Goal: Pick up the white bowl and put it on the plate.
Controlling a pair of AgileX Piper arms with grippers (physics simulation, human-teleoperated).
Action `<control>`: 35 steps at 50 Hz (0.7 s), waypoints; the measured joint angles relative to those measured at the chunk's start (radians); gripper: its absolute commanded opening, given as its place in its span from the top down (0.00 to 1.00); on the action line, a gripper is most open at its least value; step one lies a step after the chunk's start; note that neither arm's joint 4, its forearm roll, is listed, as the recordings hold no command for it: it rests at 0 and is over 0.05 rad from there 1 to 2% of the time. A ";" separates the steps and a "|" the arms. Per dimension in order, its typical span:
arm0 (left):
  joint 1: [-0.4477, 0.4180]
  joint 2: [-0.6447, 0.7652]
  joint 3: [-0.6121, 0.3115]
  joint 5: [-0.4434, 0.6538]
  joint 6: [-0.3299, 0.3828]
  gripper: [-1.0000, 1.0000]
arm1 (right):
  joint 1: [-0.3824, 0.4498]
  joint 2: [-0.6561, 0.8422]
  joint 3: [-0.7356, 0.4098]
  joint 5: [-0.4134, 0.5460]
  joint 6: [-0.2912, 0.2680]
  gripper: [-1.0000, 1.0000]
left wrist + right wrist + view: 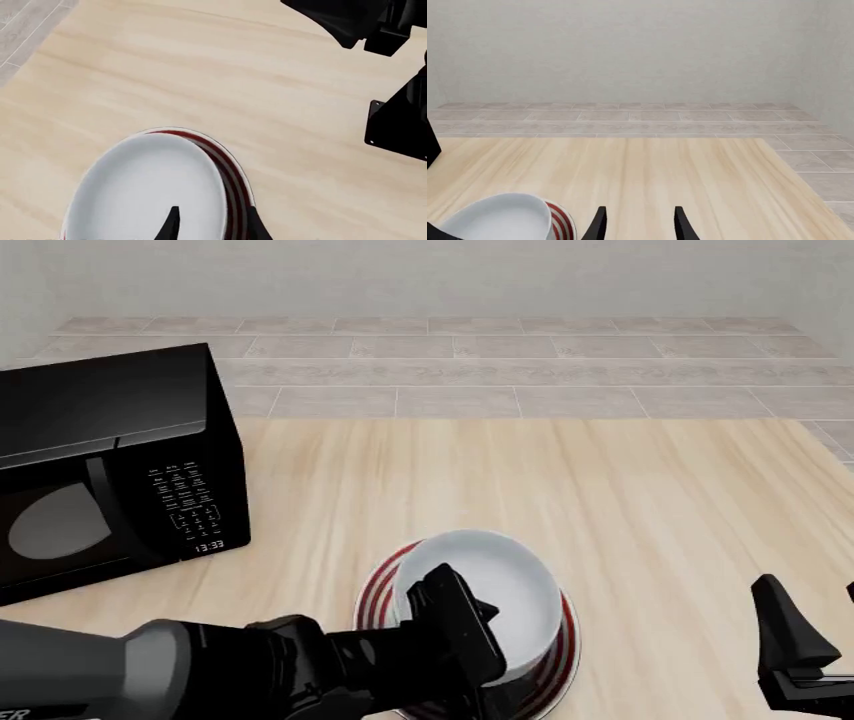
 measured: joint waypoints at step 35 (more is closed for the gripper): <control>-0.002 -0.171 0.017 0.168 0.036 0.00 | 0.000 0.000 0.000 0.000 0.000 0.00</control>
